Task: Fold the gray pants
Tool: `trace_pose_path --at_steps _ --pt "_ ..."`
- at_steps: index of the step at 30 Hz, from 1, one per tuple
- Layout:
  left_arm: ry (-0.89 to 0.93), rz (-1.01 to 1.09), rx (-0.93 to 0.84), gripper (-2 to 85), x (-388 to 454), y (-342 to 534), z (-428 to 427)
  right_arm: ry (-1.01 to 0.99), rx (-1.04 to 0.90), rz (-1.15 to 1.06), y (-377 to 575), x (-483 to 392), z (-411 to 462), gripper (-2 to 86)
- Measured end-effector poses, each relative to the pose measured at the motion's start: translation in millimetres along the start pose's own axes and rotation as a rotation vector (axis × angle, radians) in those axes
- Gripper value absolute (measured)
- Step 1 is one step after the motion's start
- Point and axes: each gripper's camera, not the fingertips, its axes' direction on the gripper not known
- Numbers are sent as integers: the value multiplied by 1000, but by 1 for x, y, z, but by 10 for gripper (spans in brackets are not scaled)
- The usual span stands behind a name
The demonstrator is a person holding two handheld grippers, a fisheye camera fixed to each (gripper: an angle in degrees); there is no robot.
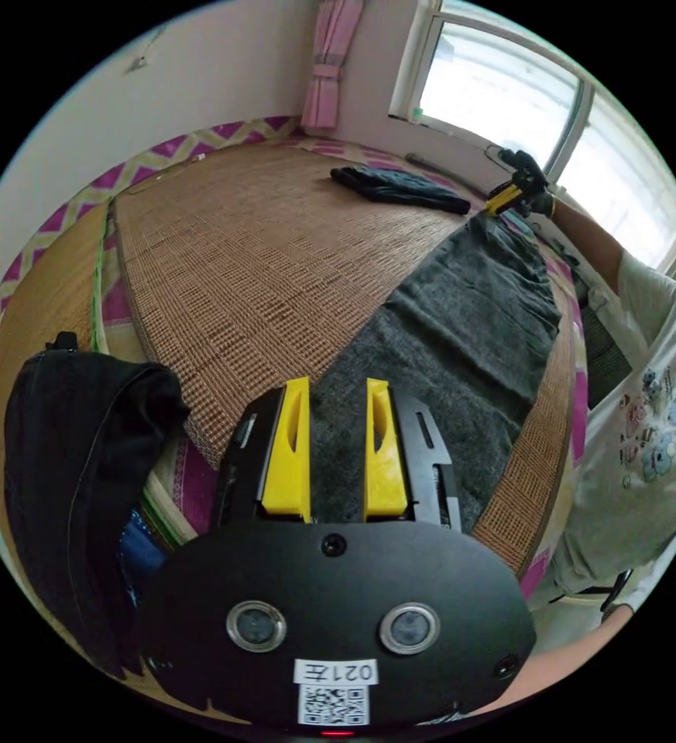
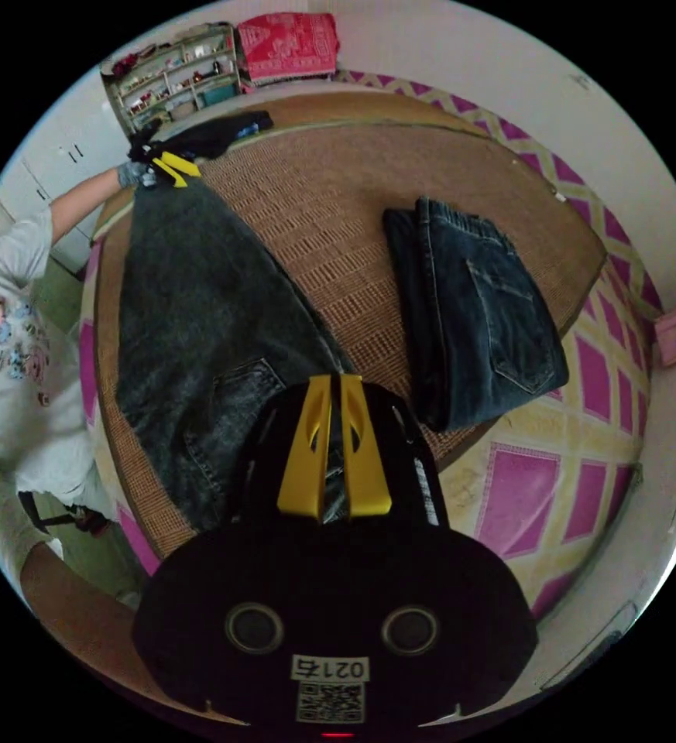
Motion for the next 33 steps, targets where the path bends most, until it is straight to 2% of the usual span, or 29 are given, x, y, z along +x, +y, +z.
trace_pose_path --at_steps 2,6,10,13,19,23,28,31,33 --pt "1 3 5 105 3 6 -1 -26 99 15 23 0 -19 1" --pt "-13 -6 -20 92 7 16 2 -26 166 20 44 -6 -32 -1" --pt "-76 20 -19 6 16 22 -6 -17 208 4 64 -19 -48 -2" --pt "-115 79 16 -6 30 33 -21 -21 264 11 85 -30 -64 -3" --pt "-76 102 214 -10 61 76 -93 9 344 -48 143 -89 -113 -5" --pt "-39 187 341 -10 122 136 -158 -11 406 -80 213 -156 -144 -6" --pt "11 224 366 -10 209 219 -202 -90 350 -57 291 -228 -133 -5" --pt "56 127 314 -10 241 264 -183 -137 231 24 326 -252 -86 -4" --pt "121 -36 286 -10 243 298 -149 -167 177 86 344 -257 -49 -2"
